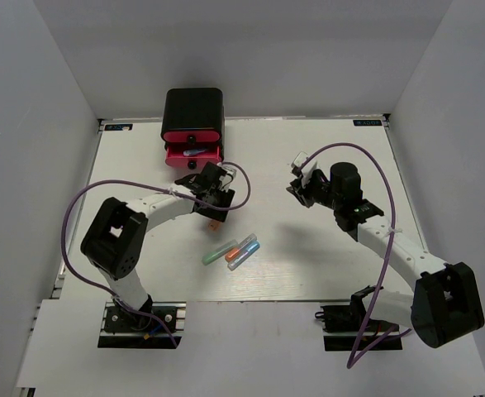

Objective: Sort the stationery into containers
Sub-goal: Pick up the stationery from the center of the board, then place the stationery in the drawer.

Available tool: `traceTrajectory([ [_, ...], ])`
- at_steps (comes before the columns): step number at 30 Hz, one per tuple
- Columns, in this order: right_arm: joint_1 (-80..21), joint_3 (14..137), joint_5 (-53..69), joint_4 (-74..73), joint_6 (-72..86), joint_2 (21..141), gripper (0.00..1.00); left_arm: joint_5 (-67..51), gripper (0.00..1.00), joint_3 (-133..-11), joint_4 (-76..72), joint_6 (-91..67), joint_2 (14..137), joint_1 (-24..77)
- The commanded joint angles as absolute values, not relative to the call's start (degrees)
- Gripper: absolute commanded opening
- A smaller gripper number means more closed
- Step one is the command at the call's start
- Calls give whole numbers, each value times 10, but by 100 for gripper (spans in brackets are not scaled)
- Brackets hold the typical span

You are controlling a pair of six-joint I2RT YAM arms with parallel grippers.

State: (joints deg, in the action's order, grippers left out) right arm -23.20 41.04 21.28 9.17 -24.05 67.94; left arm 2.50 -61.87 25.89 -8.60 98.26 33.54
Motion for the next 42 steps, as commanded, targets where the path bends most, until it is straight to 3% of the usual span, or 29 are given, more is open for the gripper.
traceTrajectory([
  [1,-229,412,224,118,-231,674,29,21,63,-613,258,-97,973,342],
  [12,-227,417,229,113,-228,674,29,39,51,-583,242,-107,1001,342],
  [15,-227,417,229,114,-228,675,29,56,44,-583,242,-107,1006,342],
  [18,-228,415,229,115,-226,673,29,62,27,-583,242,-107,1001,342],
  [25,-228,405,231,118,-229,671,30,47,20,-616,209,-47,939,326],
  [26,-224,403,233,119,-231,670,30,20,13,-626,209,-27,939,326],
  [29,-224,398,232,121,-235,667,30,15,7,-684,234,18,953,313],
  [42,-221,383,233,128,-243,656,31,-73,8,-816,213,96,983,242],
])
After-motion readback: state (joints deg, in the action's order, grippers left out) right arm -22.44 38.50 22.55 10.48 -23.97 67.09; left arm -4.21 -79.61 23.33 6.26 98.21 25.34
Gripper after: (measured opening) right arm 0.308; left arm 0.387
